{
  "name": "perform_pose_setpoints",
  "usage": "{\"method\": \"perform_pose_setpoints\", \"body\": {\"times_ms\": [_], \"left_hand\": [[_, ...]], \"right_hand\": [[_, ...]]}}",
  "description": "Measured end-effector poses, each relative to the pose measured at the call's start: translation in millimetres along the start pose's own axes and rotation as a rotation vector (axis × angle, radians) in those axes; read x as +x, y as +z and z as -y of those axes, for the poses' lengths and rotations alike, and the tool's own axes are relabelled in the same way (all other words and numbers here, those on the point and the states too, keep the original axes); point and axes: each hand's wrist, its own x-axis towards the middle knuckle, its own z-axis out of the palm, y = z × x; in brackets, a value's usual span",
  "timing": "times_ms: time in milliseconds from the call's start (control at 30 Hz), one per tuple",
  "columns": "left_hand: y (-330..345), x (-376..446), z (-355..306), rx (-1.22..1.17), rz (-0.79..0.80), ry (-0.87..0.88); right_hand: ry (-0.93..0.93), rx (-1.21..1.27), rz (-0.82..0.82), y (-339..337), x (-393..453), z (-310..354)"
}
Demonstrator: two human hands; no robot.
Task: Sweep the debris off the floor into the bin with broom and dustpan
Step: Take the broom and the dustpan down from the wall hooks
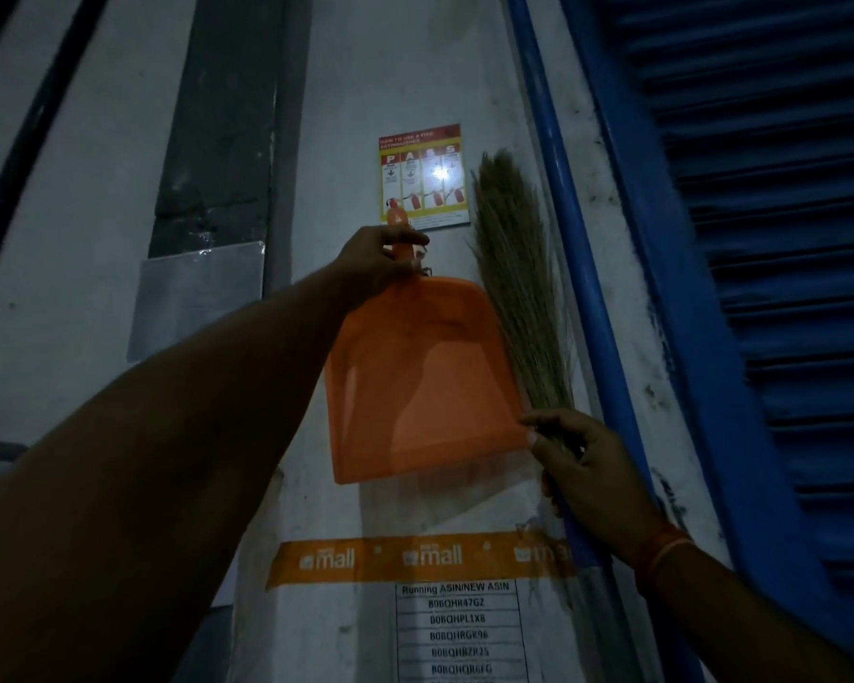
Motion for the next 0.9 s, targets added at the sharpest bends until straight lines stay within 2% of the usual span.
{"method": "perform_pose_setpoints", "body": {"times_ms": [233,367,567,900], "left_hand": [[-14,14,1,-0.066,-0.174,-0.012],[-15,-7,9,-0.104,-0.238,-0.042],[-6,-43,31,-0.084,-0.427,-0.158],[3,-96,45,-0.211,-0.594,-0.251]], "right_hand": [[-0.005,0.019,-0.024,0,1,-9],[-0.041,-0.003,-0.030,5,-3,-15],[-0.047,0.001,-0.098,19,-4,-18],[-0.036,-0.053,-0.114,36,-12,-14]]}}
